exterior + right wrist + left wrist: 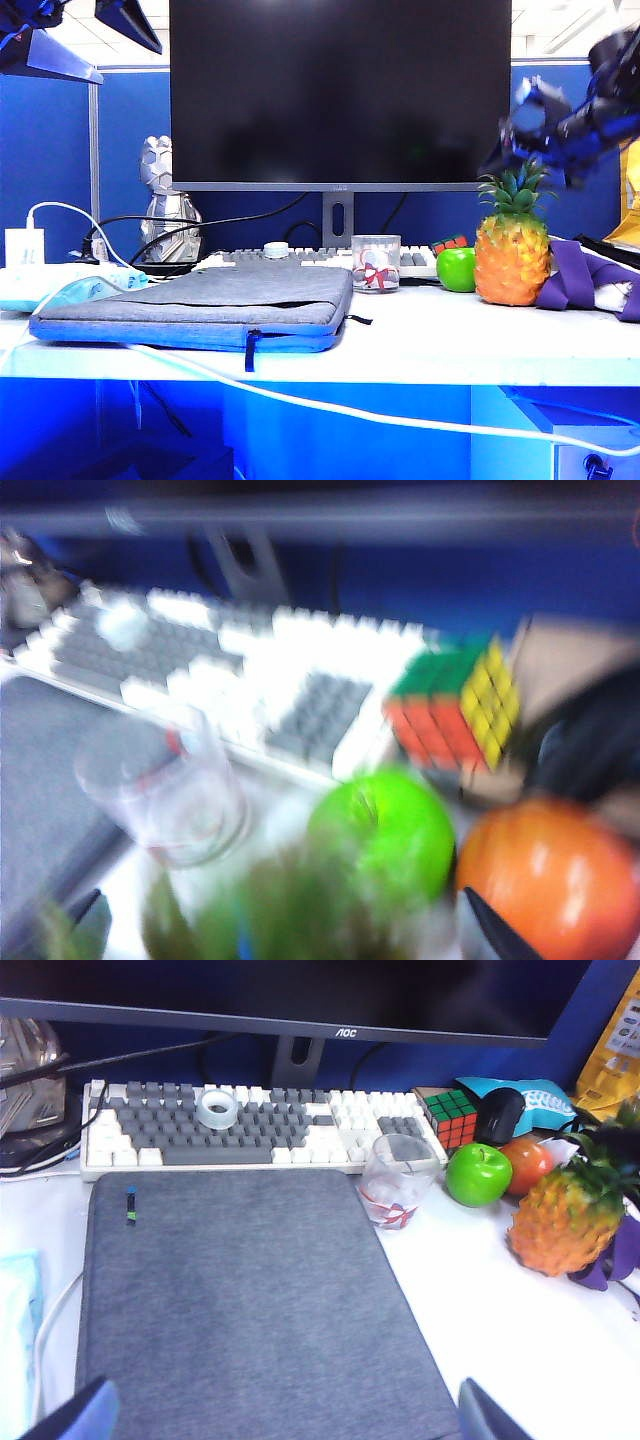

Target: Pick up the pineapple and place it above the gray bag.

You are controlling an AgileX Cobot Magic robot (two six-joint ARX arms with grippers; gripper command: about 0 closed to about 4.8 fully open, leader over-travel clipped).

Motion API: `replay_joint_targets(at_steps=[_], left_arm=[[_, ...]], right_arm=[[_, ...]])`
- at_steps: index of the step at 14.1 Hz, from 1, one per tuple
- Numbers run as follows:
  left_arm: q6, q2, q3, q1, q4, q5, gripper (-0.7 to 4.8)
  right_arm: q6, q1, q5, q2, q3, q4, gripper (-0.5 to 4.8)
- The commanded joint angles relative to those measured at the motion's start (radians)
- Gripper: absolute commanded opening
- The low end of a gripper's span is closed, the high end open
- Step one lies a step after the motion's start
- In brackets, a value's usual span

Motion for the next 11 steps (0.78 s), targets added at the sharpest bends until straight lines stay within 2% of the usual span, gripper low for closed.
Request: replay_joint_targets(at_steps=[1,2,3,7,11], left_arm=[[-0.005,-0.002,0.005,-0.001,0.013,-0.005,4.79],[-0.004,-0.002,0.005,-0.001,0.013,-0.012,4.79],[-0.005,-0.002,0.005,-0.001,0.013,-0.013,4.79],[-0.019,0.012,0.005,-0.001,0.006,-0.019,4.79],[-0.019,0.023,0.005,-0.007,0.021,-0.01,4.79]], right_arm=[[0.004,0.008,0.001,0.012,0.005,-0.003,4.22],[-0.009,0.009,0.005,0.012,0.005,0.003,1.17],[-0.042,0.01,0.006,0.011,0.005,0.003,-0.05],[-0.018,0.014,0.031,0.008,0.018,0.008,-0.05],[0.002,0.026,-0.014,-0.103,0.041,0.055,-0.05]])
